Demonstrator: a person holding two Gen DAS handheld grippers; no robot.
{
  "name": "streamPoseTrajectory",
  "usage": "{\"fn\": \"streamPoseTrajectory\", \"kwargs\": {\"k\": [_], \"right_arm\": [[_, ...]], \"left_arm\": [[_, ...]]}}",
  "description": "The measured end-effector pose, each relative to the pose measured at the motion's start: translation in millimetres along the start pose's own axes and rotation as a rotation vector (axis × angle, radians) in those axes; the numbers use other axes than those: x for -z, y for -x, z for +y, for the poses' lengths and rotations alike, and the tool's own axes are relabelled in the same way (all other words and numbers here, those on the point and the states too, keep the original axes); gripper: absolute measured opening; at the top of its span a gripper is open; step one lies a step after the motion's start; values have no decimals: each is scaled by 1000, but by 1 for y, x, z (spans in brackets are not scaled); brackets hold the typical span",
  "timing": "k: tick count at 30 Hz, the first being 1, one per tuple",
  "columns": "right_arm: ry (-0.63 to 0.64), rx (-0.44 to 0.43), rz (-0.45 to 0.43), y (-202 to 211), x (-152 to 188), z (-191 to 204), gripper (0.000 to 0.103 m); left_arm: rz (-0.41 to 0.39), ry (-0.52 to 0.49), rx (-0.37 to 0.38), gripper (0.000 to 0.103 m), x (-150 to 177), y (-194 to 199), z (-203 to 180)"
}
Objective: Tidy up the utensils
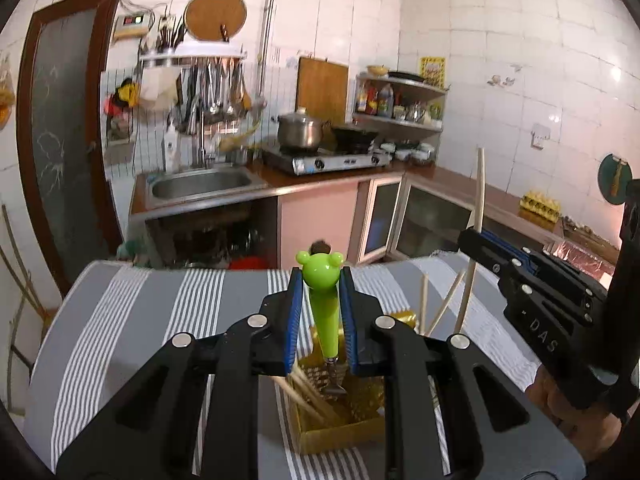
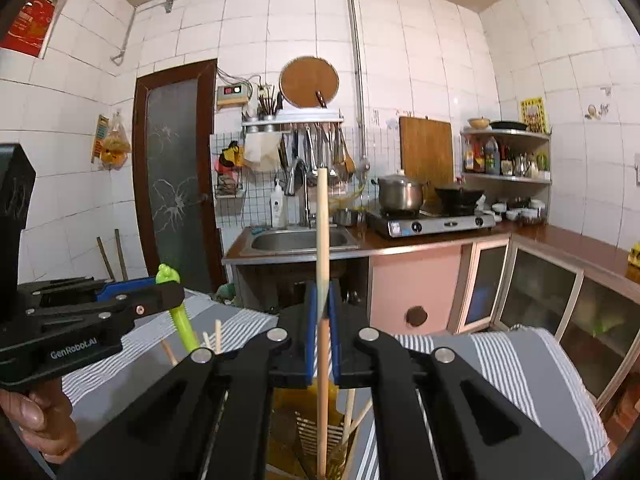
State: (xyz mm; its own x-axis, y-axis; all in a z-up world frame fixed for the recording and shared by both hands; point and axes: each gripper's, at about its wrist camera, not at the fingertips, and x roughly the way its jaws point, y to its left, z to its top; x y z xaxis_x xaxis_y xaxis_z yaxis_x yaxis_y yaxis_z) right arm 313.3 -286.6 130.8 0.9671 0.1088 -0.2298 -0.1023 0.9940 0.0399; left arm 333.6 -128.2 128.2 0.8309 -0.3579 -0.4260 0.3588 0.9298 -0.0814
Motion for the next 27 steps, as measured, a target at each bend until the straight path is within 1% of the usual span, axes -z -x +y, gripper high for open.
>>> {"fn": "streamPoseTrajectory", "kwargs": {"k": [1,3,4,5,6,7,9,12,14,15,16,17,18,19,20,21,23,24,25,27], "right_arm": [[-1,-2,6,-3,4,0,6],[7,-15,58,-11,10,0,7],[10,-15,71,-12,13,0,16],[8,-17,68,-10,13,-1,38],[-2,-32,62,-11,9,-2,44],[-18,-40,43,-6,9,-3,45],[-24,-21,2,6,8,-6,44],[-42,7,-33,27,11,-15,45],[-37,39,-30,42,18,-21,45],[-32,58,-23,49,22,-24,46],[-29,84,-8,57,31,-27,49],[-34,94,10,66,38,-29,50],[-40,97,24,74,45,-31,50],[-45,103,36,83,53,-33,52],[-47,110,40,92,58,-34,60],[-48,124,50,103,68,-34,63],[-31,150,65,125,90,-30,69],[-20,169,69,135,103,-28,71],[-16,189,75,144,118,-27,75],[-23,220,96,160,139,-27,75]], "left_arm": [[17,3,-2,18,5,-5,2],[54,11,11,18,12,-10,6],[74,17,22,32,16,-12,10],[75,24,19,44,19,-10,14],[53,36,13,60,19,-4,20],[40,44,10,61,19,1,24],[20,50,8,62,17,14,32],[-27,57,-31,67,18,41,46],[-49,46,-64,75,23,56,53],[-57,35,-80,84,27,61,55],[-69,7,-106,93,34,69,57],[-80,-33,-130,98,42,75,58],[-82,-73,-168,98,51,79,59],[-74,-99,-207,98,58,82,61],[-63,-119,-251,98,68,84,62],[-58,-123,-269,98,74,85,64],[-37,-103,-292,98,98,91,69],[-33,-89,-302,98,106,95,71],[-37,-72,-322,98,122,101,71],[-40,-52,-331,98,145,111,71]]}}
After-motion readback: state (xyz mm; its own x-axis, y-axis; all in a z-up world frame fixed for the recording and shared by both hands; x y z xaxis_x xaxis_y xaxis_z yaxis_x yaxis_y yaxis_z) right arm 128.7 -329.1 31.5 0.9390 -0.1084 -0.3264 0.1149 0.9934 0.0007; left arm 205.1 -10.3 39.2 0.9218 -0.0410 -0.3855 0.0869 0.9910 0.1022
